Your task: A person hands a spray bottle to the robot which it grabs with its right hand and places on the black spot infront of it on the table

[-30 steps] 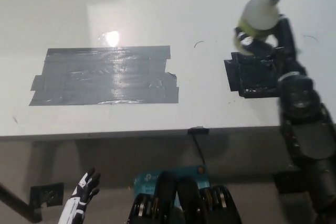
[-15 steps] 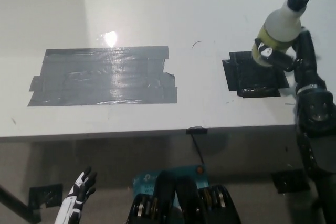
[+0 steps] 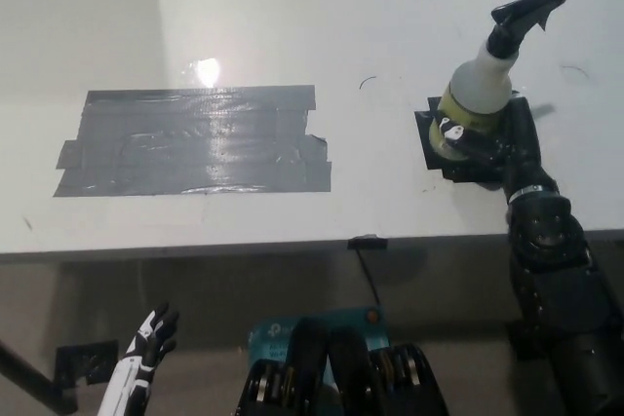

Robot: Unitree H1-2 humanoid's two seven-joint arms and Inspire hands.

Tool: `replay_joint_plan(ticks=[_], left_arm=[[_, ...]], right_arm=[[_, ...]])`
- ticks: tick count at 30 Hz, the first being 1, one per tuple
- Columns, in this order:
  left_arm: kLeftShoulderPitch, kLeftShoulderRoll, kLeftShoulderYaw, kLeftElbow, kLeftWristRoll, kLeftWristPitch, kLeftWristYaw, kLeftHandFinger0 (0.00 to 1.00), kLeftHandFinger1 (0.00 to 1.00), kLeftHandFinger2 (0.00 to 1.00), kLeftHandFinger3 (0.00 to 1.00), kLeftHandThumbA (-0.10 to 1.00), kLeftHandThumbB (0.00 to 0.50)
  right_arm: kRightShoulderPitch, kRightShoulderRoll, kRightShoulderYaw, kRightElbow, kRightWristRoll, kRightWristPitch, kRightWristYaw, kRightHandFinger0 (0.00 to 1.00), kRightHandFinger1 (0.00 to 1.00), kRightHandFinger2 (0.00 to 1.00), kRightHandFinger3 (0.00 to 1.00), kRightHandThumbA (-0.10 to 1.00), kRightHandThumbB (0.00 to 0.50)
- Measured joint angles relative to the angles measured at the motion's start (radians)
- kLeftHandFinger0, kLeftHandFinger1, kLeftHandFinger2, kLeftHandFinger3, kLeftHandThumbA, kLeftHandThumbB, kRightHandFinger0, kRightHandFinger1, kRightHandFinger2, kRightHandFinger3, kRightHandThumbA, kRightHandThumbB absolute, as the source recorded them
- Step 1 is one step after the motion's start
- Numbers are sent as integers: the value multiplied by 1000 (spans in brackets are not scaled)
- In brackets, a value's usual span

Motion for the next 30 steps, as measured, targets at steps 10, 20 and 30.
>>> replay_joint_plan(ticks=[10, 20, 30], left_arm=[[1, 0, 8, 0, 1, 0, 0, 1000, 1000, 1000, 1000, 1000, 55], [21, -3, 7, 0, 3, 0, -1, 1000, 1000, 1000, 1000, 1000, 43], [27, -5, 5, 0, 4, 0, -1, 1000, 1000, 1000, 1000, 1000, 58]], right_arm=[[-14, -13, 6, 30, 8, -21, 35, 1000, 1000, 1000, 1000, 626, 460], [-11, -87, 63, -12, 49, 61, 234, 1000, 1000, 1000, 1000, 684, 500], [14, -133, 71, -58, 76, 119, 357, 1000, 1000, 1000, 1000, 729, 500]])
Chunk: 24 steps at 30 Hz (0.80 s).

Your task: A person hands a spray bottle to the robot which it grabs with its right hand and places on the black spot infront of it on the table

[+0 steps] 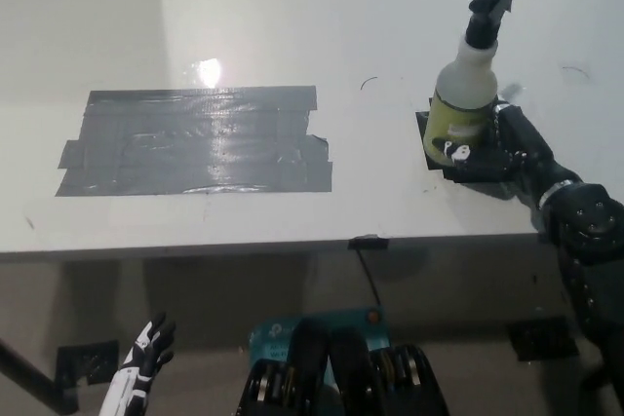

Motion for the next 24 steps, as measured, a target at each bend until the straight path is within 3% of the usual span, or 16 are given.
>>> replay_joint_plan(ticks=[6, 10, 11, 13, 18, 24], left_arm=[[0, 0, 0, 0, 0, 0, 0, 1000, 1000, 1000, 1000, 1000, 51], [-1, 1, 2, 0, 0, 1, 0, 1000, 1000, 1000, 1000, 1000, 106], [-1, 1, 2, 0, -1, 1, 0, 1000, 1000, 1000, 1000, 1000, 99], [-3, 1, 2, 0, -1, 1, 0, 1000, 1000, 1000, 1000, 1000, 87], [-9, 1, 2, 0, -1, 4, 0, 1000, 1000, 1000, 1000, 1000, 124], [-16, 1, 2, 1, 0, 5, 0, 1000, 1000, 1000, 1000, 1000, 105]], right_arm=[[18, -14, -24, -40, 31, 21, 45, 1000, 1000, 1000, 1000, 829, 500], [75, -54, -40, -148, 60, 50, 85, 1000, 1000, 1000, 1000, 828, 483], [89, -63, -47, -179, 65, 58, 91, 1000, 1000, 1000, 1000, 826, 471], [131, -86, -70, -258, 85, 73, 107, 1000, 1000, 1000, 1000, 897, 499], [241, -117, -127, -456, 127, 101, 116, 1000, 1000, 1000, 1000, 977, 473], [363, -124, -178, -659, 173, 128, 119, 1000, 1000, 1000, 1000, 1000, 466]])
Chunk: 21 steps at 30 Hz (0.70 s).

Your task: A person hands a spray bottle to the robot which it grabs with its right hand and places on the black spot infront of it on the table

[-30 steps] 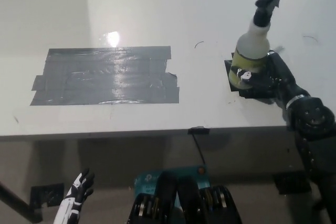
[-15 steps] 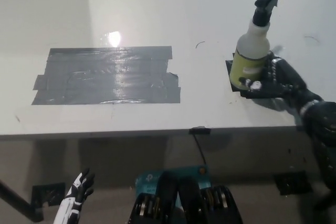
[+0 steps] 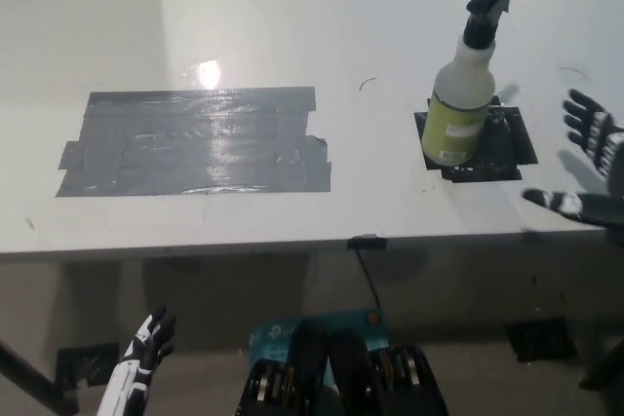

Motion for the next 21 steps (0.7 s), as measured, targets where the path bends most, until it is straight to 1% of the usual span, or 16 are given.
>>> replay_joint_plan(ticks=[2, 3, 4, 6, 7, 8, 9, 10, 12, 13, 14, 15, 16, 18, 19, 21], left_arm=[[-2, 0, 0, 0, 0, 0, 0, 1000, 1000, 1000, 1000, 1000, 100], [-3, 0, 0, 0, 0, 1, 0, 1000, 1000, 1000, 1000, 1000, 101], [-5, 0, 0, 0, 1, 2, 0, 1000, 1000, 1000, 1000, 1000, 84], [-9, 0, 0, 0, 1, 3, 0, 1000, 1000, 1000, 1000, 1000, 73], [-12, 0, 0, 0, 1, 3, 0, 1000, 1000, 1000, 1000, 1000, 64], [-14, 0, -1, 0, 1, 3, 0, 1000, 1000, 1000, 1000, 1000, 64], [-16, 0, -1, 1, 1, 3, 0, 1000, 1000, 1000, 1000, 1000, 49], [-18, 0, -1, 1, 1, 3, 0, 1000, 1000, 1000, 1000, 1000, 49], [-21, 0, -2, 0, 2, 3, 0, 1000, 1000, 1000, 1000, 1000, 46], [-22, 1, -3, 0, 3, 3, 0, 1000, 1000, 1000, 1000, 1000, 42], [-23, 2, -3, 0, 3, 3, 0, 1000, 1000, 1000, 1000, 1000, 40], [-24, 2, -4, 0, 4, 3, 0, 1000, 1000, 1000, 1000, 1000, 48], [-25, 2, -5, 0, 5, 3, 0, 1000, 1000, 1000, 1000, 1000, 48], [-26, 2, -6, 0, 6, 3, 0, 1000, 1000, 1000, 1000, 1000, 72], [-26, 2, -6, 0, 6, 3, 0, 1000, 1000, 1000, 1000, 1000, 74], [-27, 3, -6, 0, 6, 4, 0, 1000, 1000, 1000, 1000, 1000, 70]], right_arm=[[44, 0, -16, -74, 10, 9, -1, 1000, 1000, 1000, 1000, 1000, 497], [72, 2, -22, -115, 17, 15, -3, 1000, 1000, 1000, 1000, 1000, 499], [95, 4, -25, -149, 22, 19, -4, 1000, 1000, 1000, 1000, 1000, 481], [142, 13, -30, -217, 32, 24, -7, 1000, 1000, 1000, 1000, 1000, 480], [176, 21, -29, -259, 38, 24, -8, 1000, 1000, 1000, 1000, 1000, 468], [190, 27, -29, -282, 40, 23, -9, 1000, 1000, 1000, 1000, 1000, 468], [230, 44, -23, -332, 43, 23, -10, 1000, 1000, 1000, 1000, 1000, 400], [259, 59, -15, -370, 45, 23, -11, 1000, 1000, 1000, 1000, 1000, 390], [310, 94, 12, -433, 43, 18, -13, 1000, 1000, 1000, 1000, 1000, 296], [348, 128, 39, -470, 39, 9, -15, 1000, 1000, 1000, 1000, 1000, 346], [362, 141, 56, -486, 35, 1, -15, 1000, 1000, 1000, 1000, 1000, 374], [409, 197, 114, -496, 13, -29, -17, 1000, 1000, 1000, 1000, 1000, 391], [435, 232, 148, -485, -10, -45, -20, 1000, 1000, 1000, 1000, 1000, 392], [458, 267, 184, -447, -45, -65, -26, 1000, 1000, 1000, 1000, 1000, 412], [468, 279, 200, -418, -68, -77, -32, 1000, 1000, 1000, 1000, 1000, 415], [473, 285, 224, -350, -108, -101, -43, 1000, 1000, 1000, 1000, 1000, 394]])
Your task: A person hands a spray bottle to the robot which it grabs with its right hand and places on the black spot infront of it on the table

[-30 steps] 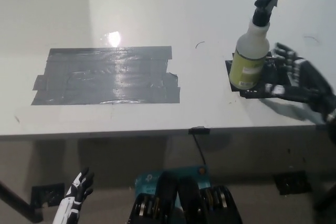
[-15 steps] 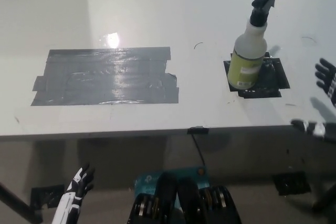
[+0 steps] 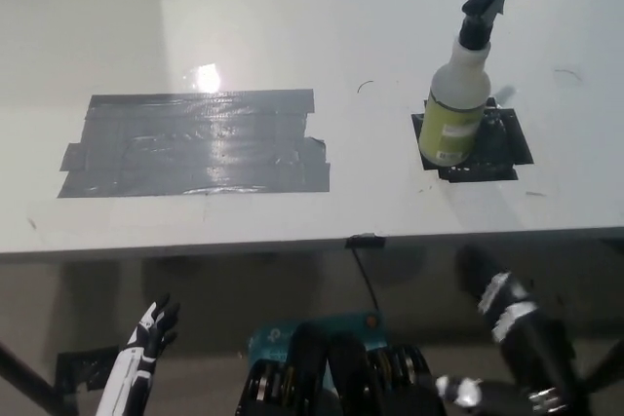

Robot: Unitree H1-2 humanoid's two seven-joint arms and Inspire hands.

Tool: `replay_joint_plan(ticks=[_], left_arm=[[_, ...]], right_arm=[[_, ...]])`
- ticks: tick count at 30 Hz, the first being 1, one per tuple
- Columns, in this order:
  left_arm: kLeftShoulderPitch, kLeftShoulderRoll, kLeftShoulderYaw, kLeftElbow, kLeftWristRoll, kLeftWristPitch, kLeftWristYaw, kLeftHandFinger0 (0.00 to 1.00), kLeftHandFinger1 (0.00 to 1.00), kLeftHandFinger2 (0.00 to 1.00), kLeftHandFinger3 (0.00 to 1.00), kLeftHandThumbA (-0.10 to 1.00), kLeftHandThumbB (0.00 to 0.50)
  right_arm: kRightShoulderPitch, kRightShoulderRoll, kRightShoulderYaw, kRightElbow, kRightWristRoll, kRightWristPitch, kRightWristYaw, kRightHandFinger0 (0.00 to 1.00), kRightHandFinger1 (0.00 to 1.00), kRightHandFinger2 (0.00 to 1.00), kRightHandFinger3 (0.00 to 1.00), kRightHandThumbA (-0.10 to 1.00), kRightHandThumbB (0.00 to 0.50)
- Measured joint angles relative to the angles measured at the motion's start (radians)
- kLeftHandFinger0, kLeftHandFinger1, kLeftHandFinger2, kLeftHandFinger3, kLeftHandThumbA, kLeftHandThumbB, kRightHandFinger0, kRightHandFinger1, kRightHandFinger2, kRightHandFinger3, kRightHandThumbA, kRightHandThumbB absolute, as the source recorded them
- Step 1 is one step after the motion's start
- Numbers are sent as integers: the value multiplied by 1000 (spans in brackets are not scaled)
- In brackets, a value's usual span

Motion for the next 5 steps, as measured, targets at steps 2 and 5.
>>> replay_joint_plan(ticks=[2, 5], left_arm=[[-3, 0, -1, -1, 0, 2, 0, 1000, 1000, 1000, 1000, 1000, 65], [-13, -1, -4, -1, 0, 5, -1, 1000, 1000, 1000, 1000, 1000, 40]], right_arm=[[-2, -4, 13, 75, -45, -21, -14, 1000, 1000, 1000, 1000, 1000, 392], [-9, -14, 18, 135, -89, -36, -30, 1000, 1000, 1000, 1000, 1000, 381]])
